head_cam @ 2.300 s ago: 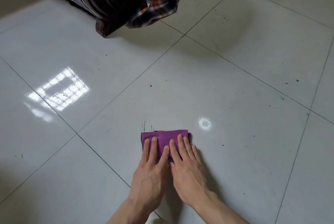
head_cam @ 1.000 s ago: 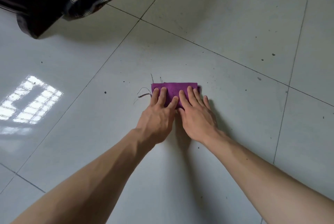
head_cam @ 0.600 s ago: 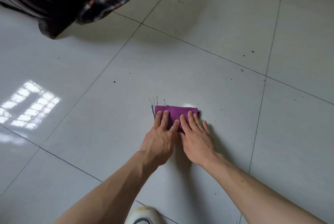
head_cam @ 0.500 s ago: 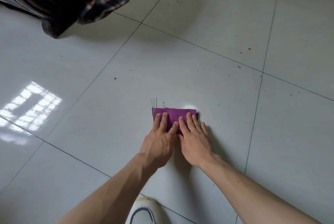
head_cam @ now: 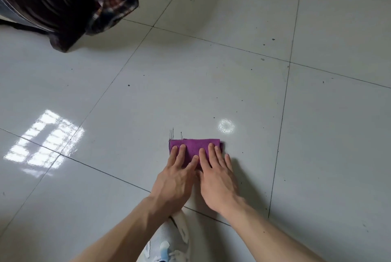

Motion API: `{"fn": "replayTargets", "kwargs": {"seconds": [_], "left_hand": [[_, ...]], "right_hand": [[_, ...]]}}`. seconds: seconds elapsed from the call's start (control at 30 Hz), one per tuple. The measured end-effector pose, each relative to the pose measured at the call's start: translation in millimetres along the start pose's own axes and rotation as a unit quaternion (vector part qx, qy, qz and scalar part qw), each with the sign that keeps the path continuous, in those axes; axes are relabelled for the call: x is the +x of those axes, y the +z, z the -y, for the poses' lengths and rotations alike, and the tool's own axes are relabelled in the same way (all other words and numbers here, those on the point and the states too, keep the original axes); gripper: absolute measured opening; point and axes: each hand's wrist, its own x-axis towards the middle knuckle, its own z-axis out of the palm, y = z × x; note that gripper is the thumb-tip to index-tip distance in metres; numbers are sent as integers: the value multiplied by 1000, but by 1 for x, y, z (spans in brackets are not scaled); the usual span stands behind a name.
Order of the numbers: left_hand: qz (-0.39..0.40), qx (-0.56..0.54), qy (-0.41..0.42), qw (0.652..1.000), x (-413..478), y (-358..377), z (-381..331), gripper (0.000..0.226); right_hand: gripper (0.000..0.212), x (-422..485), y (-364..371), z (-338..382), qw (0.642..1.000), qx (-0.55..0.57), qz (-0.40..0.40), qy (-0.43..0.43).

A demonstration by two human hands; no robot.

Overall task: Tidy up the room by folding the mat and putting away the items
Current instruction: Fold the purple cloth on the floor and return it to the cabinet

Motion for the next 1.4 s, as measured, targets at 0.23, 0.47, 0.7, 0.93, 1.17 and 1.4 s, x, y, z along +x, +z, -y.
{"fn": "replayTargets", "kwargs": {"seconds": [0.23,0.47,0.7,0.93,1.17,1.4], "left_hand": [[39,94,41,994,7,7,-9,69],[-11,146,161,976,15,-28,-32,49],[-21,184,151,971,55,-51,-27,41],[-96,174,123,972,106,-92,-37,46],[-73,168,131,974,189,-103,-28,48],[-60,175,155,970,269,-120,-15,48]], "right_hand": [[63,-17,2,-4,1000,-22,-6,2],[63,2,6,-26,998,-31,-49,12],[69,42,-27,-34,1000,-4,10,17],[62,97,-51,-60,1000,12,-7,23],[63,164,-84,-81,999,19,3,45],[65,241,-118,-97,999,4,-6,48]]}}
